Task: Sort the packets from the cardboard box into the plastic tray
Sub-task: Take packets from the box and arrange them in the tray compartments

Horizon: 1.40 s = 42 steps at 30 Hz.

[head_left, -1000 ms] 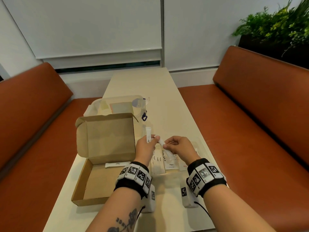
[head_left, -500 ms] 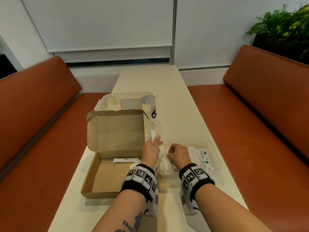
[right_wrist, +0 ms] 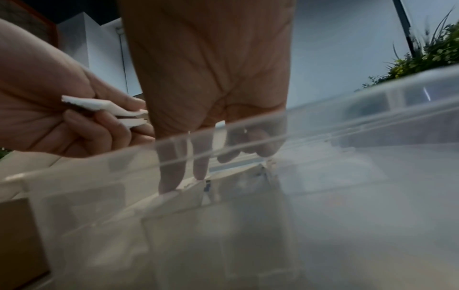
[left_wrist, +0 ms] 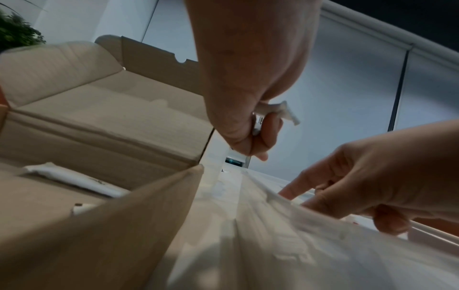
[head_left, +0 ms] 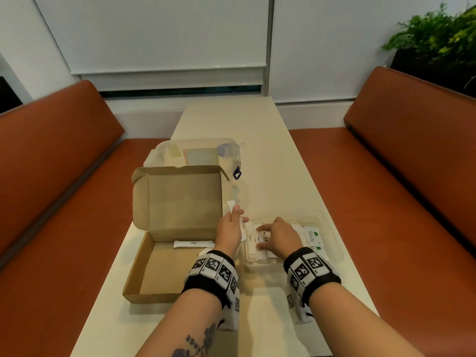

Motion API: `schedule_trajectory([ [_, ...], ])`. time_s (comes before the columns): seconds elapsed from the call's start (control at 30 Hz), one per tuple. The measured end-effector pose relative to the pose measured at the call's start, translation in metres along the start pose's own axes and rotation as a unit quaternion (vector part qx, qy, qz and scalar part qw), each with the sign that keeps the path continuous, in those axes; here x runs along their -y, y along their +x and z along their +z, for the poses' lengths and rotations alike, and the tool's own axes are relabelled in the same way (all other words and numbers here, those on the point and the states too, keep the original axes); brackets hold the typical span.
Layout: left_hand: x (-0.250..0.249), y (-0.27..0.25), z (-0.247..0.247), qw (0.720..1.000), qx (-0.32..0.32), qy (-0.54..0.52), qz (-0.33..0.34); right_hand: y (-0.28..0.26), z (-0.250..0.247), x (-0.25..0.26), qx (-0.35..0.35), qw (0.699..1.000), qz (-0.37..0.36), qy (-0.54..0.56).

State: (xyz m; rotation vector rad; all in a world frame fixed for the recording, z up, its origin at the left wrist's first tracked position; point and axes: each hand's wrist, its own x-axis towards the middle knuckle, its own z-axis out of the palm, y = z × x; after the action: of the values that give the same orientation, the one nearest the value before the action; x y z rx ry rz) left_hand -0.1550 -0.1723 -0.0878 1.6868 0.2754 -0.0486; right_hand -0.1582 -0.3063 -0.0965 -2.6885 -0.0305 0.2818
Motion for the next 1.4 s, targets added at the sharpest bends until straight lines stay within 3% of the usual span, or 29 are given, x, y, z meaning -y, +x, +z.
schedule_trajectory([
  [0.17, -0.003, -0.002, 0.004, 1.000, 0.023, -0.016, -0.014, -0.002, 0.002, -0.002, 0.003, 1.000, 0.010, 0.027],
  [0.27, -0.005, -0.003, 0.005, 0.999, 0.043, -0.027, -0.017, -0.003, -0.002, 0.000, -0.071, 0.986, -0.001, 0.154],
  [0.33, -0.009, -0.004, 0.006, 0.998, 0.048, -0.046, -0.023, -0.005, -0.008, 0.005, -0.076, 0.947, -0.007, 0.311],
  [0.4, -0.012, -0.006, 0.008, 0.996, 0.049, -0.076, -0.025, -0.009, -0.016, 0.012, -0.010, 0.890, -0.015, 0.456],
  [0.47, -0.013, -0.006, 0.012, 0.993, 0.059, -0.098, -0.031, -0.011, -0.022, 0.015, 0.033, 0.856, -0.032, 0.516],
  [0.53, -0.013, -0.005, 0.014, 0.992, 0.063, -0.106, -0.040, -0.011, -0.027, 0.015, 0.020, 0.858, -0.041, 0.512],
  [0.8, -0.012, 0.006, 0.014, 0.996, -0.024, -0.086, -0.024, -0.001, -0.052, -0.003, -0.163, 0.888, -0.044, 0.428],
  [0.87, -0.011, 0.004, 0.016, 0.999, -0.014, -0.049, -0.003, 0.001, -0.059, -0.005, -0.164, 0.906, -0.063, 0.386],
  [0.93, -0.010, 0.000, 0.018, 0.999, 0.036, -0.028, 0.020, 0.004, -0.062, -0.006, -0.157, 0.913, -0.075, 0.369],
  [1.03, -0.011, -0.002, 0.019, 0.996, 0.084, -0.002, 0.028, 0.006, -0.065, -0.009, -0.170, 0.897, -0.064, 0.402],
  [1.17, -0.014, -0.004, 0.019, 0.997, 0.058, -0.009, 0.040, 0.006, -0.059, -0.016, -0.212, 0.844, -0.025, 0.492],
  [1.27, -0.016, -0.004, 0.018, 0.998, 0.045, -0.025, 0.035, 0.003, -0.052, -0.014, -0.141, 0.813, -0.002, 0.565],
  [1.4, -0.016, -0.008, 0.017, 0.997, 0.072, -0.020, 0.011, 0.003, -0.044, -0.008, -0.103, 0.804, -0.010, 0.585],
])
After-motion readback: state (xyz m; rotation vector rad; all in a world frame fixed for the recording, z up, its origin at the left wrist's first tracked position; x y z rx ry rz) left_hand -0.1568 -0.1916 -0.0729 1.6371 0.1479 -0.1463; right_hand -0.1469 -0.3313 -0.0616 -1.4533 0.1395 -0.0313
